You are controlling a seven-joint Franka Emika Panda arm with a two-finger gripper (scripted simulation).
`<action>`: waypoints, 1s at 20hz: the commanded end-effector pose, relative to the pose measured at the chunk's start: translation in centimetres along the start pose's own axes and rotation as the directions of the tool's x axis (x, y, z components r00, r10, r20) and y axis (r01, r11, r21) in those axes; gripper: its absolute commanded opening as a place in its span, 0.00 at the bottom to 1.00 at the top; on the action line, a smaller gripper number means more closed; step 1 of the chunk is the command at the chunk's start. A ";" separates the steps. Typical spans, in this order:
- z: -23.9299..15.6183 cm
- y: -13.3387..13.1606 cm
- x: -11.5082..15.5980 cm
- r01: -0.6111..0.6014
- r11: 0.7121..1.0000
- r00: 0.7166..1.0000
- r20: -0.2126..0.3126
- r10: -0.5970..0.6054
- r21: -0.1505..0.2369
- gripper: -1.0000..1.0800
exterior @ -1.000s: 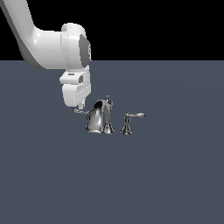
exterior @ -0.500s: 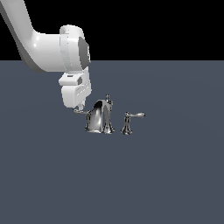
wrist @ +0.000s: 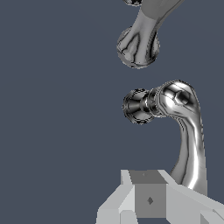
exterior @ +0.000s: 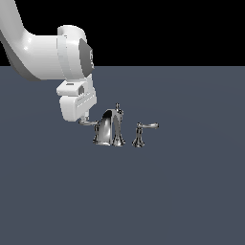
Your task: Turn on the faucet by rotating a designated handle.
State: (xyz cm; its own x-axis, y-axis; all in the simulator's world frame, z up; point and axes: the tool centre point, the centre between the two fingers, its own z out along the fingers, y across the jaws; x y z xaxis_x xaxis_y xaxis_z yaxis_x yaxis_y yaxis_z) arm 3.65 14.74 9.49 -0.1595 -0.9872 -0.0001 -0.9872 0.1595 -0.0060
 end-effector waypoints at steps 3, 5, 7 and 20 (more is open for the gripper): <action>0.0 1.8 -0.8 0.005 1.000 1.000 0.000 -0.005 -0.006 0.00; 0.0 1.0 0.0 -0.005 1.000 1.000 -0.007 0.005 0.004 0.00; 0.0 1.5 0.1 -0.004 1.000 1.000 -0.006 0.004 0.003 0.00; 0.0 5.4 0.9 0.003 1.000 1.000 -0.002 -0.003 -0.004 0.00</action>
State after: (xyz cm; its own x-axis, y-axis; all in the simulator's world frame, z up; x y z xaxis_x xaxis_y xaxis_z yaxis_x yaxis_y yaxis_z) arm -0.78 14.55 9.49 -0.1615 -0.9869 0.0003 -0.9868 0.1615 -0.0138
